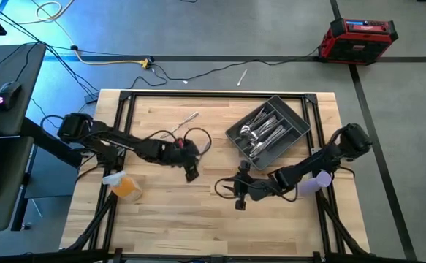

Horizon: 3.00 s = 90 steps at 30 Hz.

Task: Sort silverware
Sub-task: Put the knife in the silverware tray

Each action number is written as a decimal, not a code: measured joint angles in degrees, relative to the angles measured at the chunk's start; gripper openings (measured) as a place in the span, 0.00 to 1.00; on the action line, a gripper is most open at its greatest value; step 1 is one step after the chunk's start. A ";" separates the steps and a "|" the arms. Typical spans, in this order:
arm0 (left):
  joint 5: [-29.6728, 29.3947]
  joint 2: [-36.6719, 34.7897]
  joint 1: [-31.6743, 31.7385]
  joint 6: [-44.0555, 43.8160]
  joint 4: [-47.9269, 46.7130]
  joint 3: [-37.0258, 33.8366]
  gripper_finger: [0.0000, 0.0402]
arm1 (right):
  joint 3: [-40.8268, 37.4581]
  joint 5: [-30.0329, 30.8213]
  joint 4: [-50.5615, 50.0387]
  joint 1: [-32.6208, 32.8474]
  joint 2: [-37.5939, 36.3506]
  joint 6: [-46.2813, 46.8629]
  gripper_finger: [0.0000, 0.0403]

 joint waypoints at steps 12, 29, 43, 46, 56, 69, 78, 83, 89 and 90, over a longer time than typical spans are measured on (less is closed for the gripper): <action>7.26 7.10 -3.67 -3.15 0.07 -2.35 0.00 | 0.31 -13.30 1.33 -5.45 4.37 23.11 0.26; 11.39 18.47 -6.41 7.20 16.34 4.07 0.00 | 0.31 -15.54 -7.78 -9.76 4.40 32.61 0.43; 7.85 18.01 -6.49 8.15 14.87 4.07 0.00 | 5.88 -20.91 -19.13 -19.47 4.55 19.59 0.57; 7.72 17.99 -6.47 8.17 14.53 4.07 0.00 | 8.01 -20.62 -23.34 -20.05 5.96 19.09 0.58; 6.18 17.99 -6.47 8.26 14.02 4.07 0.00 | 12.00 -25.79 -24.00 -18.55 10.51 19.24 0.58; 5.95 17.99 -6.43 8.22 14.05 4.02 0.00 | 12.59 -30.54 -21.75 -15.22 10.90 21.22 0.58; 5.97 17.99 -6.41 8.19 13.92 4.00 0.00 | 12.96 -28.40 -30.84 -17.14 10.32 19.72 0.53; 5.97 17.99 -6.41 8.19 13.80 4.00 0.00 | 13.00 -24.41 -35.00 -18.91 10.26 16.35 0.49; 5.99 17.99 -6.41 8.21 13.74 4.00 0.00 | 12.86 -17.00 -39.76 -19.97 9.91 14.31 0.46; 5.99 17.99 -6.41 8.21 13.74 4.00 0.00 | 12.81 -15.78 -40.24 -19.99 9.65 13.74 0.46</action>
